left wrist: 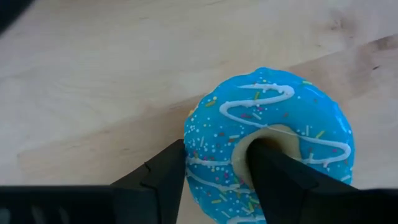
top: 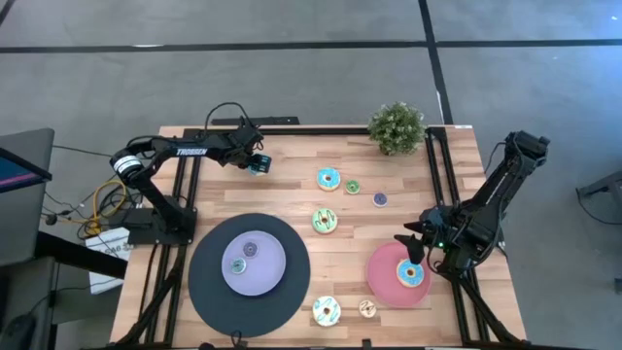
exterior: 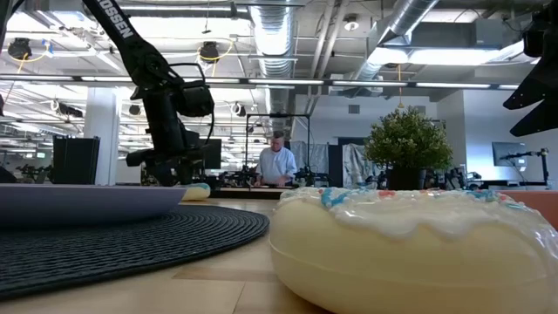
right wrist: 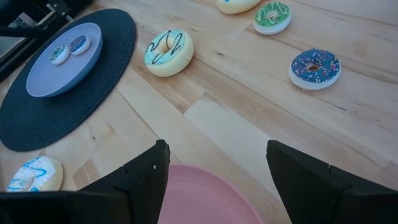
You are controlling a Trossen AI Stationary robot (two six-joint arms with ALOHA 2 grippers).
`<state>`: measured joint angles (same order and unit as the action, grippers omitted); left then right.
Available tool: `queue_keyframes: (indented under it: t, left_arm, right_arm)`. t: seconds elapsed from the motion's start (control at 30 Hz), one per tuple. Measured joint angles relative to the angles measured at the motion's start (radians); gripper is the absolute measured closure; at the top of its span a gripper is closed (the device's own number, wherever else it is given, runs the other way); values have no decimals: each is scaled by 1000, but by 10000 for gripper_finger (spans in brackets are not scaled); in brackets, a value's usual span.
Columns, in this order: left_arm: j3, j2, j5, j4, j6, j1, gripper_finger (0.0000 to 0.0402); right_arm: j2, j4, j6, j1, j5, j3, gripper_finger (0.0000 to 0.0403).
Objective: Pick & Place donuts
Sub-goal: Put the left large blue donut on the pink plate
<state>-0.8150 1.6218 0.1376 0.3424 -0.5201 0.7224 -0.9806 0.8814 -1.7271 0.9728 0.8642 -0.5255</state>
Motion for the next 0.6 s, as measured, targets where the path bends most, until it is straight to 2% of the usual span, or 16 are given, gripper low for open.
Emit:
queue_keyframes:
  t: [0.6]
  left_arm:
    - [0,1,-12,-6,-21,-81,281]
  right_arm:
    - [0,0,0,0,-1,0,143]
